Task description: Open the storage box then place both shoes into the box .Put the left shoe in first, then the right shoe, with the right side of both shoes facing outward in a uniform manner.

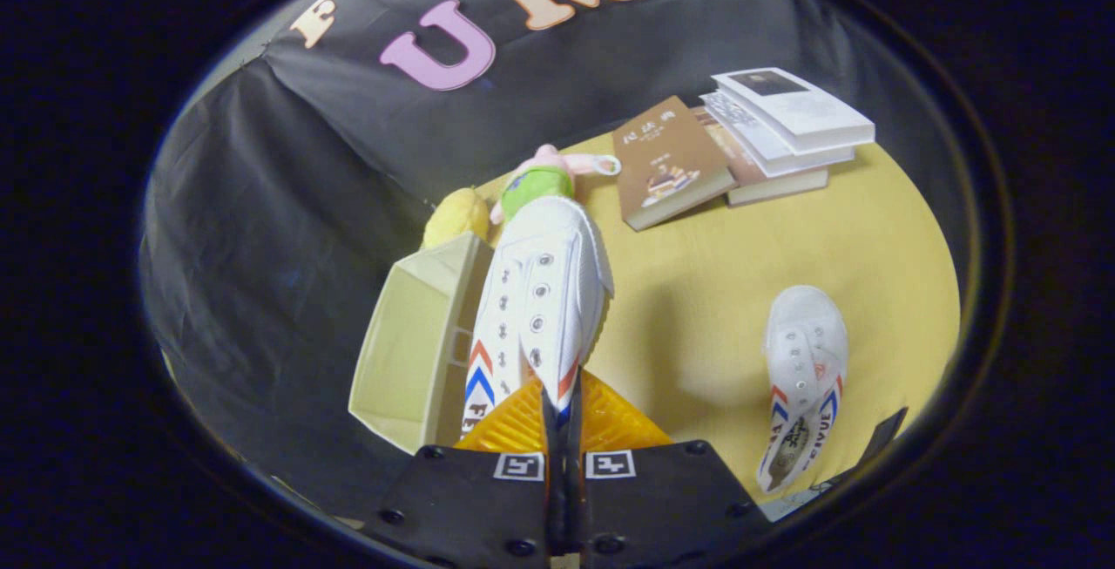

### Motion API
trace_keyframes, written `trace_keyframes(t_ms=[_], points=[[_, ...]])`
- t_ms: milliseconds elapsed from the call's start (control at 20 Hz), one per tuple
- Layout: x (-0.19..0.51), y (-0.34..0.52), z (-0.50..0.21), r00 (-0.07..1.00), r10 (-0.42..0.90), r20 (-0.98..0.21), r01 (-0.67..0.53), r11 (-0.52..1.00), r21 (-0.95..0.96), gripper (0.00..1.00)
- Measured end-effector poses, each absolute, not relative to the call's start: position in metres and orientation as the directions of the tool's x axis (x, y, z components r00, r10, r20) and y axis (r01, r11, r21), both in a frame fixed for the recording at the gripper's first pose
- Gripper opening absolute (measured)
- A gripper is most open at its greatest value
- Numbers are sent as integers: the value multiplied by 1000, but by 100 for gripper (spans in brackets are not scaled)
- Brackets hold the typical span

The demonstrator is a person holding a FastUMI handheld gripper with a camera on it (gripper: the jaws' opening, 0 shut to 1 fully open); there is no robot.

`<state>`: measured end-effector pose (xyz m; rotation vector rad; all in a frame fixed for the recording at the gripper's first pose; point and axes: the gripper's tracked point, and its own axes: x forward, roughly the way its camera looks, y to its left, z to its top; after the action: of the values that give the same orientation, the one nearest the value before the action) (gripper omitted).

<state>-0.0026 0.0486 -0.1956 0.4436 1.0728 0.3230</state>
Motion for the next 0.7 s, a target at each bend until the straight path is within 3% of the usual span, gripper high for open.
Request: trace_keyframes(t_ms=[350, 700], points=[[16, 129, -154, 455, 527, -718, -123, 836, 535, 4], [16, 211, -184, 390, 541, -745, -145, 835, 531, 4]])
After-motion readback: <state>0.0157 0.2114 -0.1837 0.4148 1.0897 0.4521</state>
